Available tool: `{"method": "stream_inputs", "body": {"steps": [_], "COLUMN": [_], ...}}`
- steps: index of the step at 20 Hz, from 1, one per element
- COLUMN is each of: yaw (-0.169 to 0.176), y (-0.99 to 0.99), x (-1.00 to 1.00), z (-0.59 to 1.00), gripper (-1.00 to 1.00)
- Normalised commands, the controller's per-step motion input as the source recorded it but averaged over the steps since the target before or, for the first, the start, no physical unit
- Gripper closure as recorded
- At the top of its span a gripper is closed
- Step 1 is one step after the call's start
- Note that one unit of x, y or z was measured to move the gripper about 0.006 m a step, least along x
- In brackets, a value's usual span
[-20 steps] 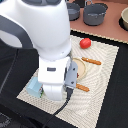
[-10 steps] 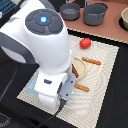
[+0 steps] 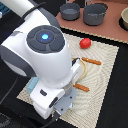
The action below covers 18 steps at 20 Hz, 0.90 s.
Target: Interact with the objects in diverse but meaningful ways.
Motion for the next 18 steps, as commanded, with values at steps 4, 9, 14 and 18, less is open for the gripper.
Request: {"method": "stream_inputs", "body": {"steps": [4,9,14,18], "yaw": [0.013,0.053,0.017,0.005], "y": [0.08,0.18,0.15,0.06], "x": [-0.34,-0.4,-0.04,0.04], "z": [0.93,0.84,0.11,-0.47], "gripper": [-1.0,-1.0,-1.0,-1.0]}}
